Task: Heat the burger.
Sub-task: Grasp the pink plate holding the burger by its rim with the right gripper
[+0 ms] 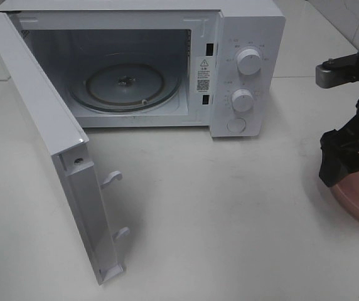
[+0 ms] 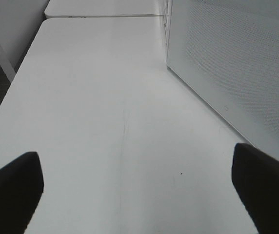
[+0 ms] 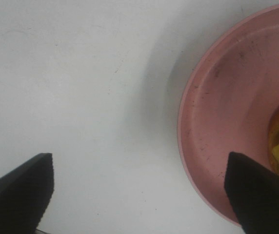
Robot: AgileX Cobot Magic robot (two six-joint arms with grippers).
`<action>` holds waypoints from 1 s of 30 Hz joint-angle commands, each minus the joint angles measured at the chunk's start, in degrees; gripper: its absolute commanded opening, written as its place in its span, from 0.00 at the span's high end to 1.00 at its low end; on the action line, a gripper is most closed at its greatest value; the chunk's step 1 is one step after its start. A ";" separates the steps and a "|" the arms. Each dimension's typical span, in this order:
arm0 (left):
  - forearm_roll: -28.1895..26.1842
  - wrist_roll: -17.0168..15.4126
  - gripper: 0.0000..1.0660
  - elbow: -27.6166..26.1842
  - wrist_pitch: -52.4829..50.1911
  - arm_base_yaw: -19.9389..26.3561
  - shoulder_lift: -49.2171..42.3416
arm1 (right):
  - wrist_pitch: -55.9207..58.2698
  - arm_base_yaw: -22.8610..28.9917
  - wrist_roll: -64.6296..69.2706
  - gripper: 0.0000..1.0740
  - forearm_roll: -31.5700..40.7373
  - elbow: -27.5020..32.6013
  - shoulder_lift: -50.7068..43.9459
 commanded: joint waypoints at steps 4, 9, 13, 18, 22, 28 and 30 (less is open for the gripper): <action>-0.34 -0.06 0.03 0.17 -0.92 -0.29 -1.32 | -2.23 -1.43 0.06 0.05 -1.03 -0.29 2.35; -0.34 -0.06 0.03 0.17 -0.92 -0.29 -1.32 | -4.13 -1.43 0.40 0.06 -1.83 -0.29 6.53; -0.34 -0.06 0.03 0.17 -0.92 -0.29 -1.32 | -6.47 -1.43 2.52 0.07 -3.38 -0.29 9.45; -0.34 -0.06 0.03 0.17 -0.92 -0.29 -1.32 | -9.40 -1.43 6.59 0.08 -8.42 -0.29 13.46; -0.34 -0.06 0.03 0.17 -0.92 -0.29 -1.32 | -11.12 -1.43 7.05 0.09 -9.34 -0.29 15.87; -0.34 -0.06 0.03 0.17 -0.92 -0.29 -1.32 | -13.24 -2.12 7.05 0.11 -10.14 -0.29 19.08; -0.34 -0.06 0.03 0.17 -0.92 -0.29 -1.32 | -13.52 -2.12 7.05 0.12 -10.60 -0.29 19.42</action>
